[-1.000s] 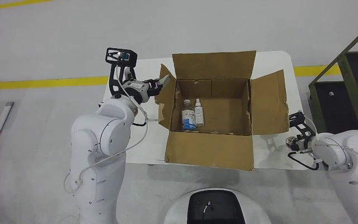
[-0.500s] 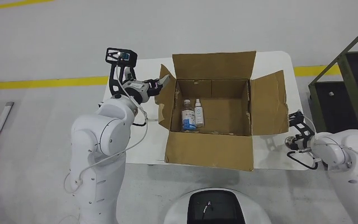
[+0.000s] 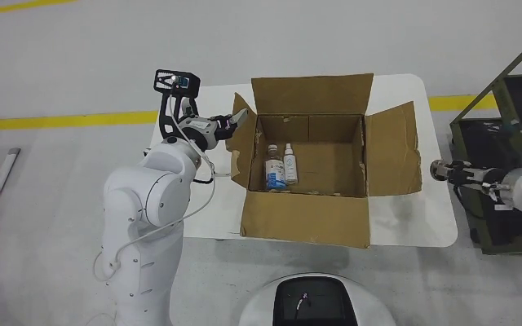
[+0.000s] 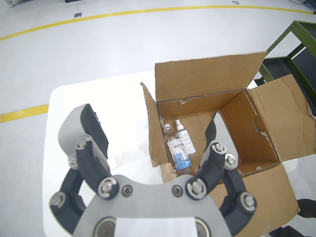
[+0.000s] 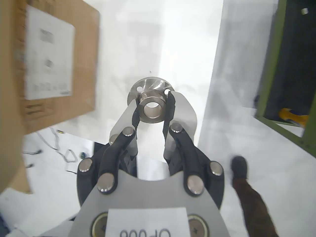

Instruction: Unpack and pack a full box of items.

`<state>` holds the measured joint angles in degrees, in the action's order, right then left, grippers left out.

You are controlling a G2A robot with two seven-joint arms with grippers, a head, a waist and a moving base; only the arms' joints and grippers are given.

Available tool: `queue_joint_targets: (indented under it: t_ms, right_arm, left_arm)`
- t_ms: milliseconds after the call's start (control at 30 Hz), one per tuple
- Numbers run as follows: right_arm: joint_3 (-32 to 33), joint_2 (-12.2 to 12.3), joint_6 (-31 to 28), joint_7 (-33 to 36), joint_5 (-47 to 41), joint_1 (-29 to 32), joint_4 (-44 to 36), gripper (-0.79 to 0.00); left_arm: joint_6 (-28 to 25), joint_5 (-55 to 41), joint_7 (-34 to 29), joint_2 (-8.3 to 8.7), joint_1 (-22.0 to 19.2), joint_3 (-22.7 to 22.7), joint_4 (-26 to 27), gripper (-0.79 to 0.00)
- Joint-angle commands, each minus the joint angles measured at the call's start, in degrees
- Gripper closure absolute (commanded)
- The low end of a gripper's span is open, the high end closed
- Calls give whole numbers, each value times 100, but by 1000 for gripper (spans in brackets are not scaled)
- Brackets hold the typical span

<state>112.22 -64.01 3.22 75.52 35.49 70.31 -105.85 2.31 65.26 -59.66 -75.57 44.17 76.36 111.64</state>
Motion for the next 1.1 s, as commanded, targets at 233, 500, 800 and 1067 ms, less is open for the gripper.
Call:
queue_joint_targets:
  t_ms: [233,500,800,1067]
  right_arm:
    - [606,54,28,-112,-2255,-95,-553,0]
    - [-510,167,25,45,-1988,-487,-1247,0]
    - [-3207,83,478,-441,-900,-1768,-264,0]
    - [-5620,-259,1104,-593,588,-3051,1433,0]
  left_arm:
    - [0,0,0,0,0,0,0,-785]
    - [0,0,0,0,0,0,0,-785]
    - [0,0,0,0,0,0,0,-785]
    - [0,0,0,0,0,0,0,-785]
